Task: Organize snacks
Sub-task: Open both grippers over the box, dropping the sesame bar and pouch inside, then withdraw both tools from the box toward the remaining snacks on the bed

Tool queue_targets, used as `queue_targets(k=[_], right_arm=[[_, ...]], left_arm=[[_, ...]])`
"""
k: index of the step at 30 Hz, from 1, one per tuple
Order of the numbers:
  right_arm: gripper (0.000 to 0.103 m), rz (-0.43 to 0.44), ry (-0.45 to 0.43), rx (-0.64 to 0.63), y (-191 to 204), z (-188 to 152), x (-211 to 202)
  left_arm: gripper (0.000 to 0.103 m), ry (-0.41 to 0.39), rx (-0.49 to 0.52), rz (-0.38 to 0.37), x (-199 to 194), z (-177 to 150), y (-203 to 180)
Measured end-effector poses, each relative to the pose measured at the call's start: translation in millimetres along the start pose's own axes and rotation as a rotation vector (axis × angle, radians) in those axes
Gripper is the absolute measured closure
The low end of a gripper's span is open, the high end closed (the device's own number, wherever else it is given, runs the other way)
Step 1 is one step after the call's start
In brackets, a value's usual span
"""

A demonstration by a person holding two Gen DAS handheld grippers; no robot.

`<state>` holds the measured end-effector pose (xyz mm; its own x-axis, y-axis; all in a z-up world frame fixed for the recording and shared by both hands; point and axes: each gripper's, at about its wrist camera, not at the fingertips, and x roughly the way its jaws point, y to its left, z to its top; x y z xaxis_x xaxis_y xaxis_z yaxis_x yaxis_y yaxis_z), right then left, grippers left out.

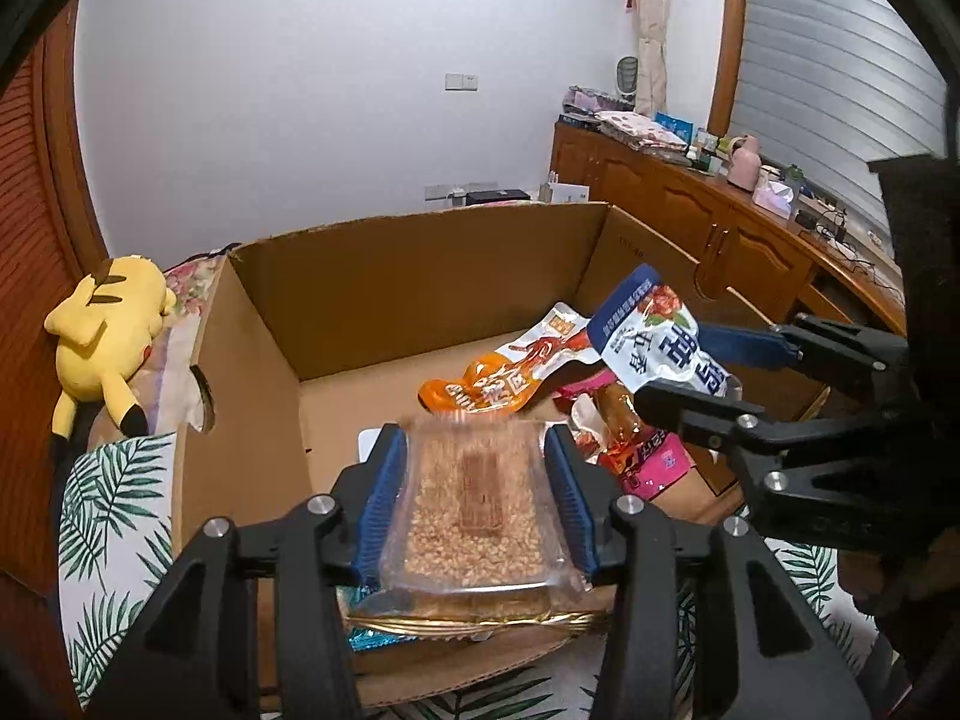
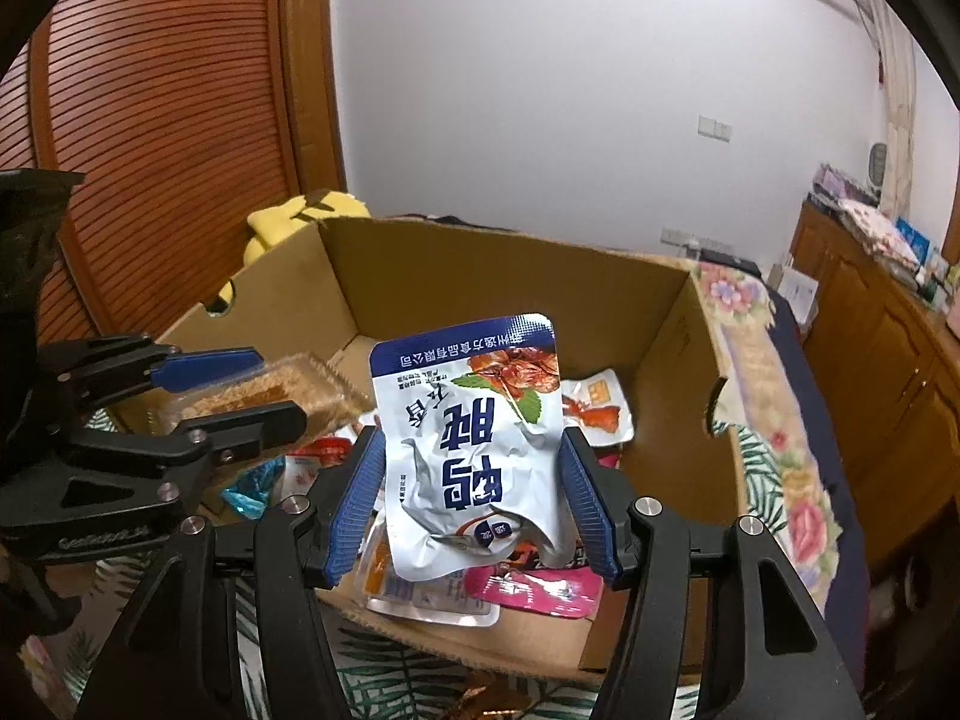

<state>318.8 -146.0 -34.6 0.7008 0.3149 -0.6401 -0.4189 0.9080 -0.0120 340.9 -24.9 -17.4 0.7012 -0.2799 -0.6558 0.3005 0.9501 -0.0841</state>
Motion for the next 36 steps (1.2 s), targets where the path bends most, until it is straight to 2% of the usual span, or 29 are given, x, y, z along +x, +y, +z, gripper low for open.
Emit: queue_targets(k=[2, 4, 8, 14, 19, 26, 31, 36], right_arm=[[0.043, -0.003, 0.016, 0.009, -2.0, -1.7, 6.3], [0.042, -0.008, 0.027, 0.020, -4.2, -2.7, 9.9], [0.041, 0.021, 0.048, 0.059, -7.3, -4.8, 14.1], [0.037, 0.009, 0.045, 0.067, -7.0, -4.7, 8.5], [0.037, -0.005, -0.008, 0.057, -1.7, -9.1, -20.1], [0.038, 0.002, -0.089, 0.077, 5.1, -33.8, -79.5], [0.038, -0.014, -0.091, 0.061, 13.8, -53.4, -100.0], [0.038, -0.031, -0.062, 0.047, 17.7, -73.2, -101.6]], left_arm=[[0.055, 0.003, -0.009, -0.010, -1.0, -1.5, 1.2], [0.050, 0.002, -0.016, -0.017, -3.3, -2.5, 0.7], [0.049, 0.003, -0.020, -0.035, -10.0, -5.3, 0.6], [0.048, -0.026, -0.006, -0.036, -34.0, -11.1, -2.8], [0.046, -0.057, 0.012, -0.042, -58.2, -19.3, -8.7], [0.045, -0.085, 0.026, -0.042, -85.7, -36.0, -17.3], [0.044, -0.088, 0.029, -0.043, -97.1, -48.9, -23.6], [0.044, -0.079, 0.036, -0.053, -101.3, -61.8, -30.1]])
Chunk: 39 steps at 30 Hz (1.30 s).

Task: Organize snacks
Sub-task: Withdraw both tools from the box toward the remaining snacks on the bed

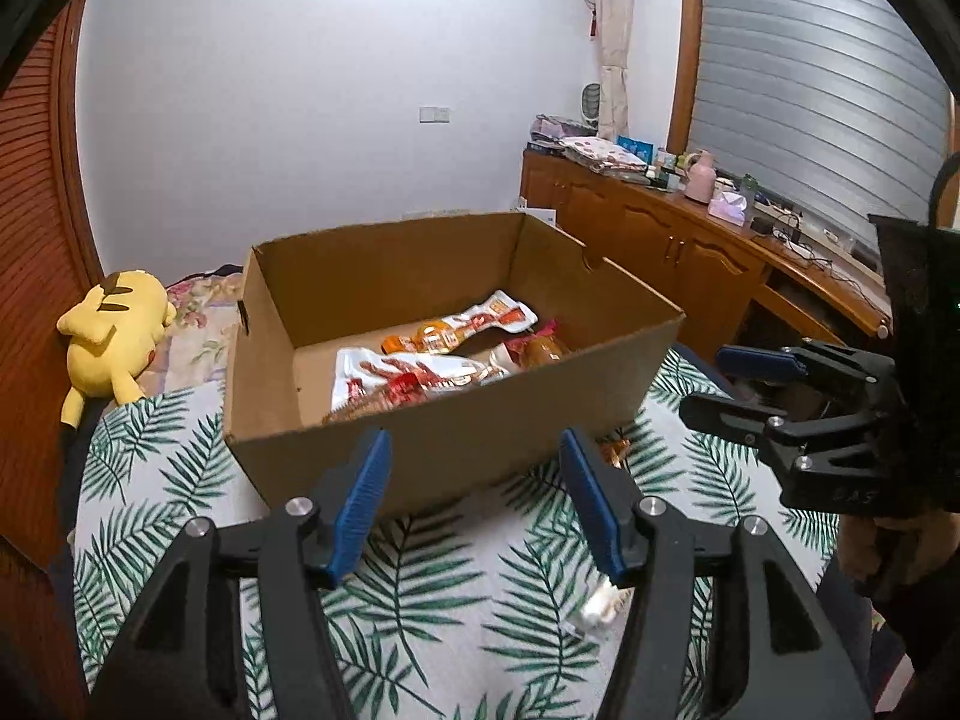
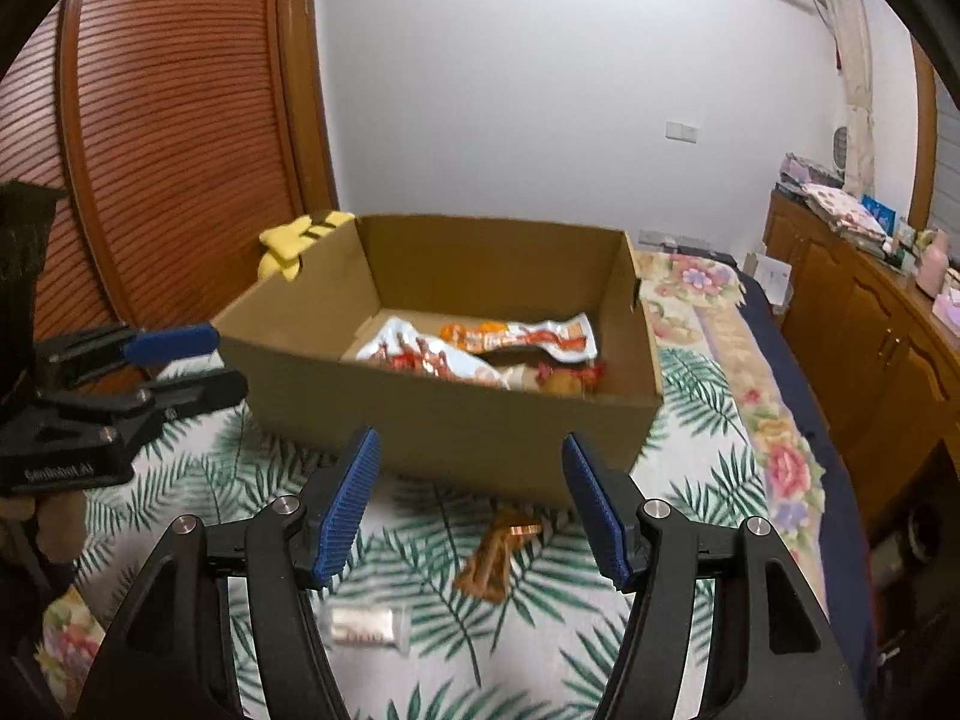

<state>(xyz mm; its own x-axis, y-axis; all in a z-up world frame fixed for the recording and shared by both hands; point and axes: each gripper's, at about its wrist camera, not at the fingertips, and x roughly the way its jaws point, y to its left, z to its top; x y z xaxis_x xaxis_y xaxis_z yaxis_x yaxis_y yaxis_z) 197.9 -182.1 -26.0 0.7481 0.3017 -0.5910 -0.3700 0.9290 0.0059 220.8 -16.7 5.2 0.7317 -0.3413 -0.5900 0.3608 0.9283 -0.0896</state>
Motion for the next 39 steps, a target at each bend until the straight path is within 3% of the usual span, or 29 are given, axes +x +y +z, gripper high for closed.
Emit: queue_targets(k=[16, 35, 39], right_arm=[[0.046, 0.005, 0.122, 0.055, -15.4, -45.8, 41.2], [0.050, -0.014, 0.231, 0.056, -18.7, -55.0, 93.8], [0.059, -0.038, 0.251, 0.033, -15.9, -56.8, 99.8]], left_arm=[[0.044, 0.047, 0.019, -0.021, -1.3, -45.5, -17.0], [0.044, 0.124, 0.005, -0.029, 25.1, -71.1, -23.4], [0.044, 0.135, 0.013, -0.039, 31.1, -72.3, -29.3]])
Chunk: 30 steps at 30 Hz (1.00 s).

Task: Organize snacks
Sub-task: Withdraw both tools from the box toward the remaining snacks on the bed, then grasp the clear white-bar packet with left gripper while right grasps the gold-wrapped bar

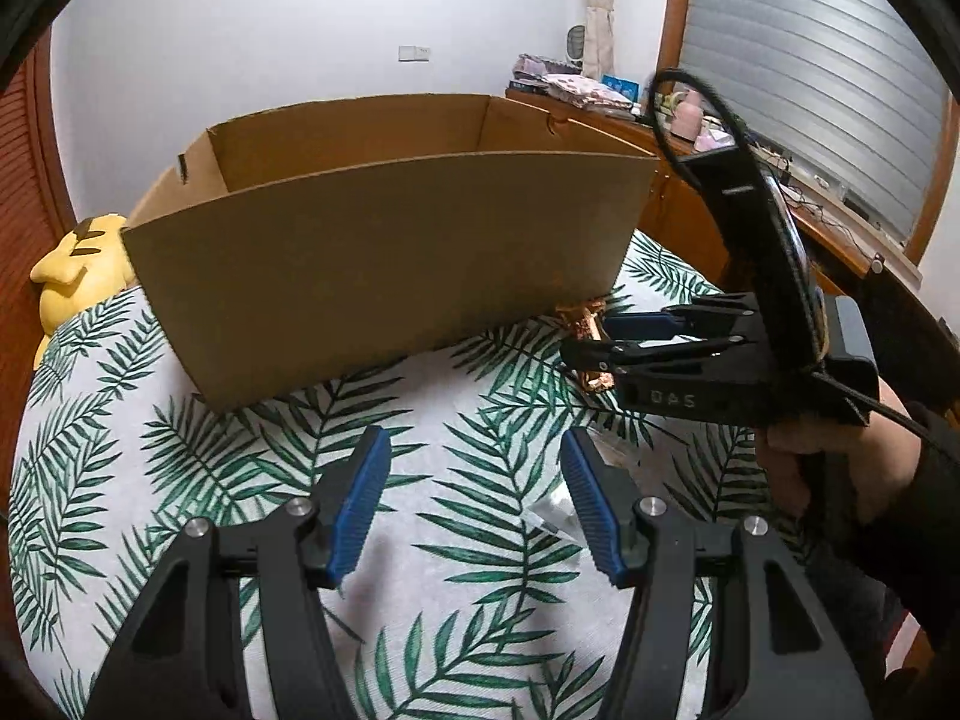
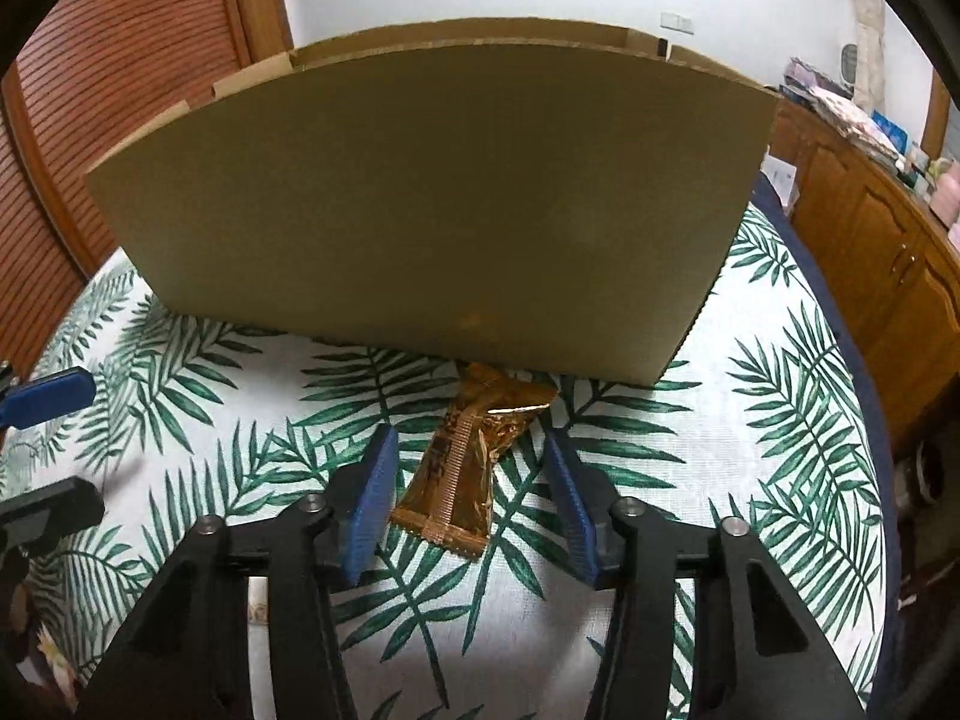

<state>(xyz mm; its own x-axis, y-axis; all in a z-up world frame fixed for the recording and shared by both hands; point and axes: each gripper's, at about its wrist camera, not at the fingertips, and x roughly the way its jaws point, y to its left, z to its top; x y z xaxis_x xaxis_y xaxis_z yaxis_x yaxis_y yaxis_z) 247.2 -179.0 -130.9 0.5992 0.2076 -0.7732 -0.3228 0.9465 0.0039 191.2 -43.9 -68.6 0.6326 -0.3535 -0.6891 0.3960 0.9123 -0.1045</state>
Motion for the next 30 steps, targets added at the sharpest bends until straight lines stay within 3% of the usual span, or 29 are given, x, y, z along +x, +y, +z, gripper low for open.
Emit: queue_targets(k=[3, 5, 7, 22, 30], right_arm=[[0.065, -0.024, 0.012, -0.015, 2.9, -0.7, 3.7], [0.078, -0.029, 0.012, -0.023, 2.6, -1.7, 2.4], [0.082, -0.021, 0.012, -0.022, 0.2, -2.9, 0.9], [0.083, 0.083, -0.076, 0.046, -31.9, -41.9, -56.1], [0.083, 0.091, -0.103, 0.066, -30.0, -62.4, -75.9]], left_arm=[[0.044, 0.010, 0.012, -0.013, 4.6, -1.2, -4.7], [0.044, 0.018, 0.019, -0.035, 7.7, -2.9, -9.5], [0.044, 0.031, 0.026, -0.047, 11.8, -4.3, -14.4], [0.044, 0.149, 0.138, -0.070, 42.2, -6.2, -47.8], [0.045, 0.165, 0.129, -0.051, 50.1, -6.7, -46.0]])
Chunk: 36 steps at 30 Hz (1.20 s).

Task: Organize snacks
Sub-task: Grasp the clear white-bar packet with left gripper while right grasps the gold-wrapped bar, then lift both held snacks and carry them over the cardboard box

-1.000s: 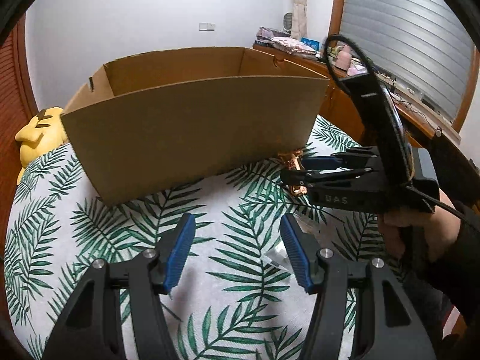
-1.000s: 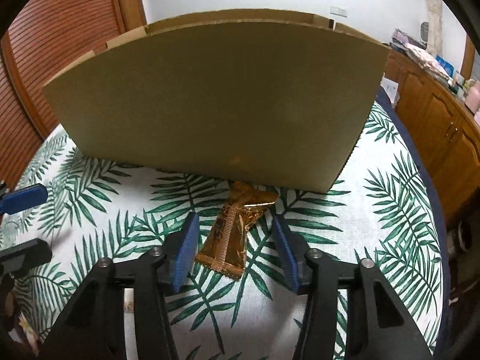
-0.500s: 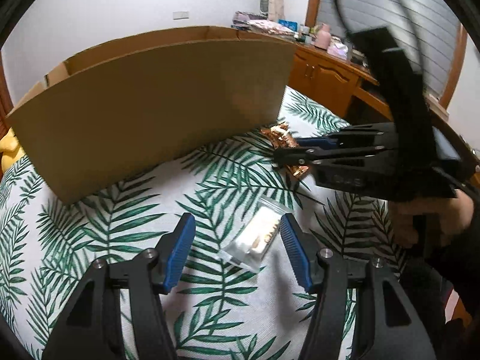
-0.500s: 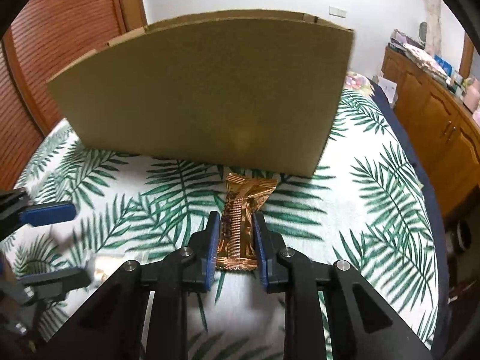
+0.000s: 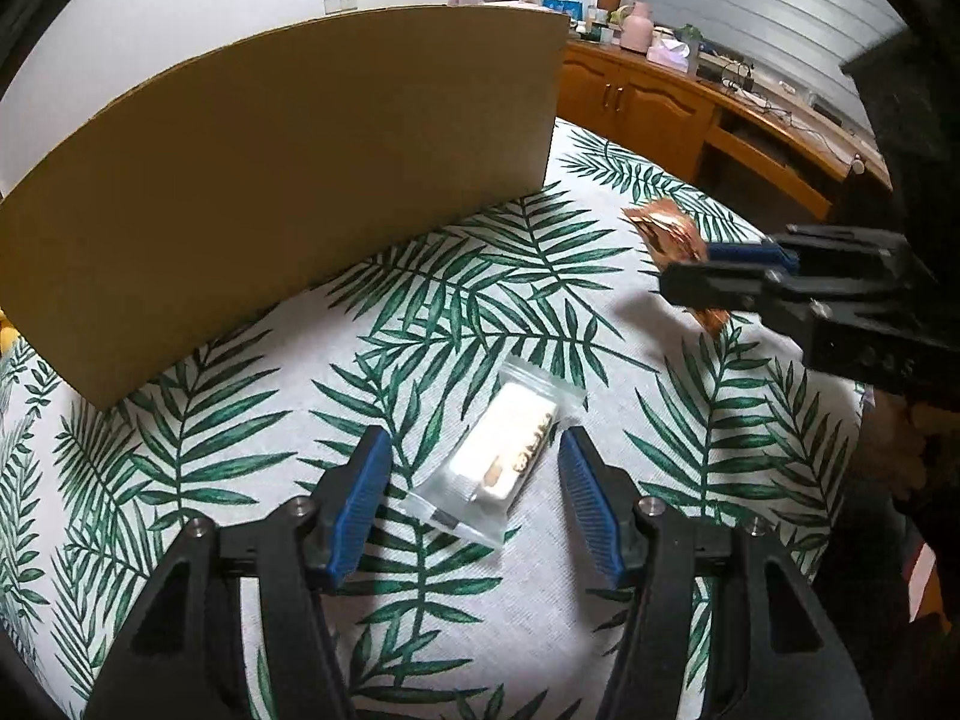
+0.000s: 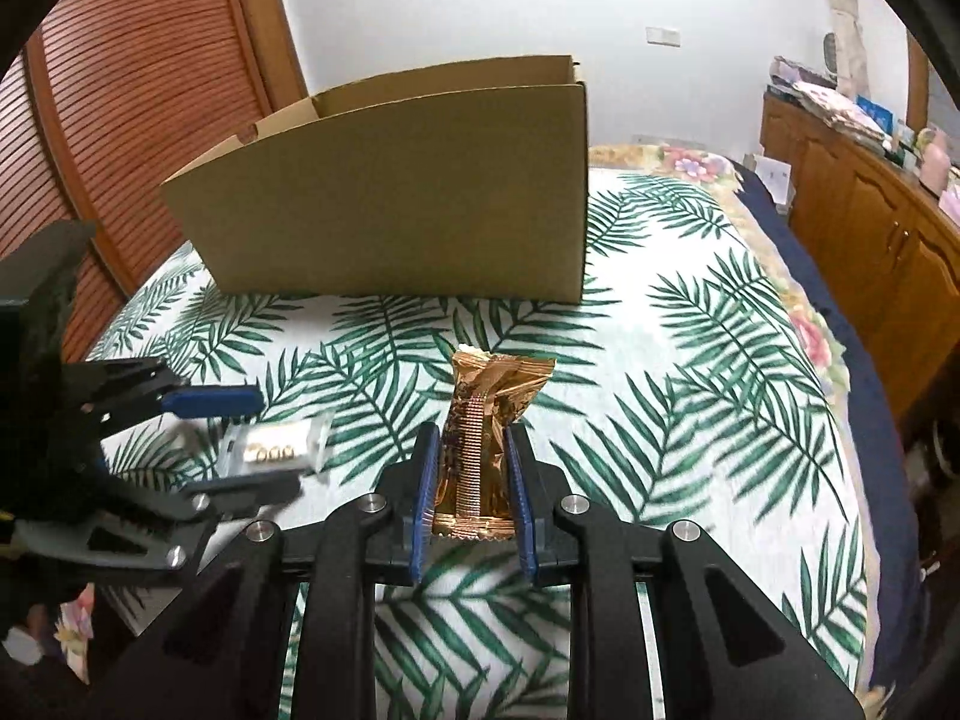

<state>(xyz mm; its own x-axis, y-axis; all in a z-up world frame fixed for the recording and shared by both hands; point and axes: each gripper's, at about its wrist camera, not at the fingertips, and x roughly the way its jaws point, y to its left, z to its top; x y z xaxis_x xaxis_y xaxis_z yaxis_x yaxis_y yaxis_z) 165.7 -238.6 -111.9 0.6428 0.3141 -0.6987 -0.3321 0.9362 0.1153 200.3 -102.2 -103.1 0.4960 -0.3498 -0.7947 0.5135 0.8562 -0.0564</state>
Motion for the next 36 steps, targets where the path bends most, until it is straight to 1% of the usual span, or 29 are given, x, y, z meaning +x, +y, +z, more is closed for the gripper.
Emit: queue_targets(k=[2, 3, 6, 8, 10, 12, 13, 14, 24, 30, 36], right_arm=[[0.083, 0.004, -0.005, -0.001, 0.1, -3.0, -4.4], [0.083, 0.005, -0.008, -0.004, 0.5, -5.3, -7.0], [0.083, 0.018, -0.018, 0.004, 0.6, -9.0, -13.3], [0.083, 0.029, -0.025, 0.014, -0.3, -10.9, -16.2], [0.083, 0.031, -0.025, 0.021, -1.5, -11.9, -16.7], [0.083, 0.033, -0.022, 0.020, -2.3, -13.2, -16.9], [0.083, 0.035, -0.022, 0.017, -2.2, -14.1, -17.4], [0.083, 0.035, -0.021, 0.015, -2.4, -14.6, -18.1], [0.083, 0.051, -0.044, -0.008, 3.0, -22.1, -30.1], [0.083, 0.053, -0.053, -0.009, 3.1, -25.1, -38.9], [0.083, 0.049, -0.084, -0.020, 6.7, -21.5, -52.1]], left_arm=[[0.046, -0.002, -0.007, -0.002, -1.2, -0.4, 1.7], [0.049, -0.003, -0.010, -0.002, -1.8, -0.6, 2.0], [0.052, -0.003, -0.017, -0.010, -0.9, 0.9, 1.0], [0.056, -0.007, -0.023, -0.014, 2.8, 3.0, -0.6], [0.067, -0.012, -0.031, -0.012, 2.3, 2.9, -1.0], [0.074, -0.013, -0.048, -0.012, 1.3, 2.2, -0.8], [0.081, -0.013, -0.057, -0.012, 1.0, 1.9, -0.5], [0.084, -0.013, -0.063, -0.009, 0.6, 1.2, -0.6], [0.084, -0.014, -0.089, 0.039, -12.8, -8.7, -5.1], [0.084, -0.041, -0.104, 0.053, -33.5, -15.8, -5.4], [0.084, -0.089, -0.113, 0.066, -59.1, -15.7, -3.6]])
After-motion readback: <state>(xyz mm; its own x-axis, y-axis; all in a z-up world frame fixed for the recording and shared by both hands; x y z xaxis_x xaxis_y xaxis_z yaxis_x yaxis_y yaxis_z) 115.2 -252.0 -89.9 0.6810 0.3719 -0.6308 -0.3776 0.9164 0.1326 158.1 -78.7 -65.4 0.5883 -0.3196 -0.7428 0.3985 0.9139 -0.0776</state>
